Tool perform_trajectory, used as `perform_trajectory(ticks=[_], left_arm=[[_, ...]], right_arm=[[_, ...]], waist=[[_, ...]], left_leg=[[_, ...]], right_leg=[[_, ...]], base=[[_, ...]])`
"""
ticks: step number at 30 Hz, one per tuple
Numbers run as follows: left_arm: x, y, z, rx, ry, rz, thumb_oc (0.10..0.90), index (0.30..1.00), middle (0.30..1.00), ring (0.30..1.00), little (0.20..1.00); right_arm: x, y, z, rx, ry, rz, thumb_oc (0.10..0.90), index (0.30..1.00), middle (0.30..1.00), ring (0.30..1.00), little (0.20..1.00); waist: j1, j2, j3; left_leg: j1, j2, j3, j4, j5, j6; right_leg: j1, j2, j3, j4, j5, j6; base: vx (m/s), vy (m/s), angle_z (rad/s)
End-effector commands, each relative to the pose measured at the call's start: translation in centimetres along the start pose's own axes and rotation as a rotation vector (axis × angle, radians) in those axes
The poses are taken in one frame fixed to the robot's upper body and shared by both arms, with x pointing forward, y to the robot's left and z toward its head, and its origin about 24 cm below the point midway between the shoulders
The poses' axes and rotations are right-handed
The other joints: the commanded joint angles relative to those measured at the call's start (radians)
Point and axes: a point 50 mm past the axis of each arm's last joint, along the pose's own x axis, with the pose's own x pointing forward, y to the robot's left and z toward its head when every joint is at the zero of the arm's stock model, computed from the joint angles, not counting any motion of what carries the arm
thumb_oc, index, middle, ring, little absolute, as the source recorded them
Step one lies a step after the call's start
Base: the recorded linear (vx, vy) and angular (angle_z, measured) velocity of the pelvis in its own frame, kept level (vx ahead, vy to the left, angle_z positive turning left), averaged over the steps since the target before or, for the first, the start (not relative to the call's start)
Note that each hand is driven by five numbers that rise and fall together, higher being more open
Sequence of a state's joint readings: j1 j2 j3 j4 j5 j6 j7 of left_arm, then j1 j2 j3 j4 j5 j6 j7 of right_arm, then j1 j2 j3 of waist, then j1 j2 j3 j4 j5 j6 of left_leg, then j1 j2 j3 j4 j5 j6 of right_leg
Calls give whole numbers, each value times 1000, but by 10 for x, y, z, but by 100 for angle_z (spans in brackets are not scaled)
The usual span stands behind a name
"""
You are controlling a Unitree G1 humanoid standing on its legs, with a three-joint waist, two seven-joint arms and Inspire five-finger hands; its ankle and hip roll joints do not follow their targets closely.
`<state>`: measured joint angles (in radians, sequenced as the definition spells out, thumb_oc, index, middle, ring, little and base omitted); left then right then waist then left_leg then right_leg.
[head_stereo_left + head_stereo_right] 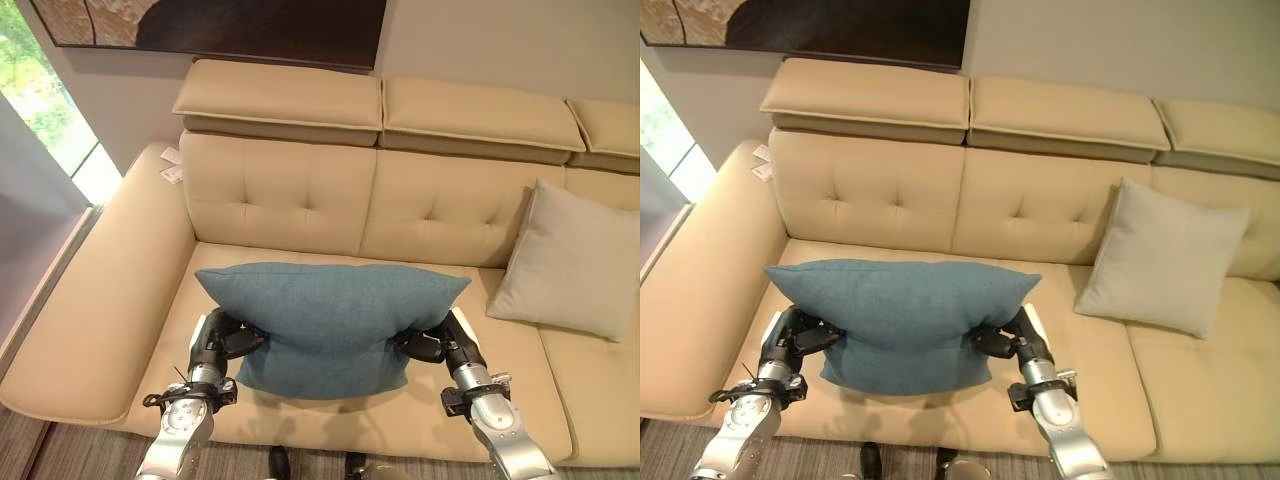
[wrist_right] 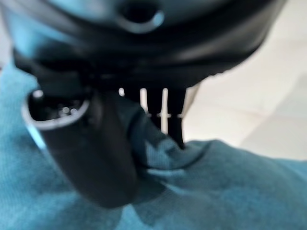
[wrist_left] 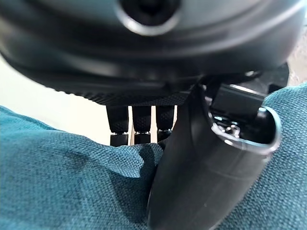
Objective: Pick up all the scattered cushions and arrange them neatly on the sofa.
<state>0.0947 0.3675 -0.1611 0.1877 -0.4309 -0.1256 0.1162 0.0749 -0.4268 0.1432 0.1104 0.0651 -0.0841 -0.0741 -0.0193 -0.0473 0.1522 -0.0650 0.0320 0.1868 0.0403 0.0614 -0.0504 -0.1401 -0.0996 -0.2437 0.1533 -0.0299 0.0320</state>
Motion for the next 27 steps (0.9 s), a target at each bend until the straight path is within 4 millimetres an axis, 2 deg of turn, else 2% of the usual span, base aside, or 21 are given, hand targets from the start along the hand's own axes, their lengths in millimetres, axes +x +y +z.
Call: perform_trajectory(ticks=[1, 2, 3, 4, 6, 7, 8, 9, 14, 20, 22, 23, 24, 25, 27], left_arm=[[10, -50, 81, -87, -422, -239, 400, 300, 300, 300, 300], [8, -47, 80, -95, -420, -222, 400, 300, 300, 300, 300], [8, -47, 80, -95, -419, -221, 400, 300, 300, 300, 300], [8, -45, 81, -87, -423, -204, 400, 300, 300, 300, 300], [7, -45, 82, -96, -429, -200, 400, 300, 300, 300, 300], [7, -45, 79, -101, -420, -203, 400, 300, 300, 300, 300], [7, -45, 79, -101, -419, -203, 400, 300, 300, 300, 300], [6, -47, 79, -97, -418, -211, 400, 300, 300, 300, 300], [9, -47, 86, -73, -441, -217, 400, 300, 300, 300, 300], [19, -52, 101, -50, -492, -207, 400, 300, 300, 300, 300], [28, -64, 116, -53, -543, -224, 400, 300, 300, 300, 300], [28, -64, 117, -53, -544, -224, 400, 300, 300, 300, 300], [33, -72, 126, -64, -574, -231, 400, 300, 300, 300, 300], [34, -72, 127, -64, -576, -231, 400, 300, 300, 300, 300], [39, -82, 137, -78, -602, -233, 400, 300, 300, 300, 300]], right_arm=[[15, 3, 70, 40, -367, 17, 400, 300, 300, 300, 300], [15, 3, 69, 31, -361, 17, 400, 300, 300, 300, 300], [15, 3, 69, 30, -360, 17, 400, 300, 300, 300, 300], [15, 1, 68, 34, -357, 2, 400, 300, 300, 300, 300], [15, 0, 68, 30, -355, -1, 400, 300, 300, 300, 300], [14, -1, 67, 18, -352, -3, 400, 300, 300, 300, 300], [14, -1, 66, 17, -351, -3, 400, 300, 300, 300, 300], [15, -2, 69, 8, -358, -16, 400, 300, 300, 300, 300], [19, -2, 77, -3, -387, -27, 400, 300, 300, 300, 300], [33, 4, 98, 15, -457, -40, 400, 300, 300, 300, 300], [40, 5, 116, 8, -517, -64, 400, 300, 300, 300, 300], [41, 5, 116, 7, -518, -65, 400, 300, 300, 300, 300], [45, 4, 130, 2, -566, -84, 400, 300, 300, 300, 300], [46, 4, 130, 2, -567, -85, 400, 300, 300, 300, 300], [51, 8, 147, 17, -618, -100, 400, 300, 300, 300, 300]], waist=[[-13, -36, -69], [-11, -30, -80], [-10, -30, -80], [-1, -23, -82], [1, -17, -84], [-4, 2, -100], [-4, 2, -99], [-7, 14, -107], [-2, 14, -98], [4, 14, -98], [-3, 19, -98], [-3, 19, -99], [-7, 26, -94], [-8, 26, -92], [-8, 32, -79]], left_leg=[[-115, 6, -58, 255, -181, -22], [-103, 37, -82, 184, -160, -24], [-98, 36, -81, 177, -156, -25], [-102, 54, -120, 94, -110, -34], [-89, 60, -139, 54, -98, -39], [-52, 66, -151, -12, -85, -45], [-48, 66, -150, -18, -82, -46], [-14, 57, -140, -59, -75, -46], [4, 47, -116, -80, -76, -37], [0, 28, -83, -128, -73, -15], [-39, 23, -81, -128, -69, -26], [-42, 23, -82, -128, -69, -26], [-53, 23, -83, -128, -64, -31], [-54, 23, -84, -128, -64, -31], [-65, 22, -85, -128, -57, -36]], right_leg=[[97, 29, 22, -141, -2, 43], [105, 27, 32, -158, 1, 52], [106, 27, 32, -159, 1, 52], [115, 29, 45, -174, 0, 61], [119, 30, 52, -184, 0, 62], [136, 31, 53, -212, 6, 72], [139, 32, 52, -214, 7, 72], [141, 24, 65, -236, 23, 78], [128, 12, 88, -241, 43, 91], [76, -2, 125, -241, 69, 119], [43, -11, 120, -241, 73, 125], [41, -11, 119, -241, 73, 125], [28, -14, 114, -241, 77, 127], [27, -14, 113, -241, 77, 127], [16, -18, 108, -241, 83, 129]], base=[[87, 105, 25], [87, 97, 9], [154, 157, -6], [80, 84, -2], [120, 146, -6], [137, 158, -18], [202, 261, -28], [95, 151, -41], [31, 125, -24], [-18, 82, -13], [-59, 28, -11], [-68, 16, 0], [-21, 4, 7], [-34, 3, 5], [-44, 1, 7]])
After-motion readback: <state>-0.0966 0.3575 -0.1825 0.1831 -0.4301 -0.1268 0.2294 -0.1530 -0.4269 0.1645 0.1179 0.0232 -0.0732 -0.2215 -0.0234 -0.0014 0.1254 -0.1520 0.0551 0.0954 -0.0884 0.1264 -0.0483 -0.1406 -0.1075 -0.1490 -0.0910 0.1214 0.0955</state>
